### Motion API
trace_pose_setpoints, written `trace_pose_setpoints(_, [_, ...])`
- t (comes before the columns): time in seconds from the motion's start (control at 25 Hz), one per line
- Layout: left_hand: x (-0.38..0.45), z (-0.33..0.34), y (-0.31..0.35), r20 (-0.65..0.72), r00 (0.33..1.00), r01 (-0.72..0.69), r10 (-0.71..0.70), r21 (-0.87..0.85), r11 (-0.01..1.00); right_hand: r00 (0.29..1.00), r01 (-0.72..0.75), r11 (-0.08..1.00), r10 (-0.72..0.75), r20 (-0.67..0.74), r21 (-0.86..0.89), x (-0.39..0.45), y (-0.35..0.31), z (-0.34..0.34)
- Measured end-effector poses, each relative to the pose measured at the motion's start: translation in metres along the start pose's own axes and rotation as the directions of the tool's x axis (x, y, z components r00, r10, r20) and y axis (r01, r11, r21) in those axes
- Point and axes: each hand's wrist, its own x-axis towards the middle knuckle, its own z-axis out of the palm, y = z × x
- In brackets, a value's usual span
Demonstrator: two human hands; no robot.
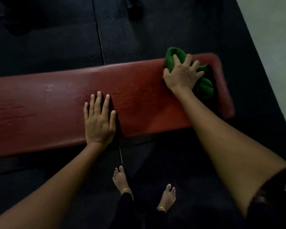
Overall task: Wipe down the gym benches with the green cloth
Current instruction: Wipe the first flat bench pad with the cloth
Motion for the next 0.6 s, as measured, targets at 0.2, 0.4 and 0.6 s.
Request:
trace_pose_setpoints(0.2, [-0.001,0.001,-0.004,0.003,1.000,-0.013,0.013,0.007,1.000,0.835,0.550,0.827,-0.546,0.065,-0.119,-0.060,-0.016,0.017])
trace_pose_setpoints(0.4, [0.001,0.000,-0.005,-0.006,1.000,-0.023,0.023,0.029,0.999,0.944,0.322,0.936,-0.329,-0.029,-0.140,-0.057,0.062,0.009])
trace_pose_setpoints(0.6, [0.004,0.000,-0.007,-0.004,1.000,-0.025,0.025,0.028,0.999,0.987,-0.158,0.987,0.159,-0.033,0.031,-0.103,-0.010,0.019])
